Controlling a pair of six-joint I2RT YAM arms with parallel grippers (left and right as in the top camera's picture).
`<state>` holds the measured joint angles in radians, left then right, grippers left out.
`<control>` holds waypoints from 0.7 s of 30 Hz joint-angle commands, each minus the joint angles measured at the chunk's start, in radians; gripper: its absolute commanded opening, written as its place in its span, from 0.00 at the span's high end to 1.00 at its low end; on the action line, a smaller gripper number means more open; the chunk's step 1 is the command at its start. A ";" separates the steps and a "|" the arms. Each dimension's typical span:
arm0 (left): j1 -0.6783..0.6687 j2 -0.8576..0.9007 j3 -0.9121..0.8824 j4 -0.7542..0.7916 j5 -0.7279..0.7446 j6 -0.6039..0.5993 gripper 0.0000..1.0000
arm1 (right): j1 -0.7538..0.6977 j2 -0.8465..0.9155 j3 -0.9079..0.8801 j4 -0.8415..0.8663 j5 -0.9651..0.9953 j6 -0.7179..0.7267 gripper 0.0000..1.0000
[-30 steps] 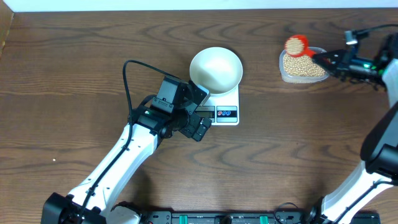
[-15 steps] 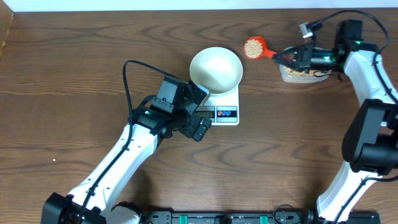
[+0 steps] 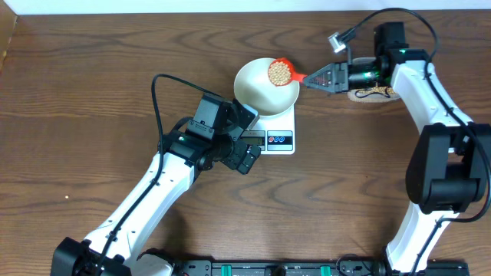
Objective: Scoop item into bowl and weigh 50g on scale
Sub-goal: 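Lift the filled red scoop with the right gripper toward the bowl, then tip the red scoop over the bowl to pour soybeans in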
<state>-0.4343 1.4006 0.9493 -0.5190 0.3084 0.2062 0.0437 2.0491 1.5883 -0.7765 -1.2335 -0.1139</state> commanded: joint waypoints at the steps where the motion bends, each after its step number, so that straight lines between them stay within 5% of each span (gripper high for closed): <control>1: 0.004 -0.011 0.002 0.000 -0.006 -0.002 0.02 | 0.027 0.004 0.006 0.003 0.005 -0.026 0.99; 7: 0.004 -0.011 0.002 0.000 -0.006 -0.002 0.02 | 0.052 0.001 0.028 -0.021 0.087 -0.026 0.99; 21: 0.004 -0.011 0.002 0.000 -0.006 -0.002 0.02 | 0.220 -0.137 0.088 -0.096 0.657 -0.125 0.99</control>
<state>-0.4343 1.4006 0.9493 -0.5190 0.3084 0.2062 0.2348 1.9781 1.6386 -0.8761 -0.7326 -0.1909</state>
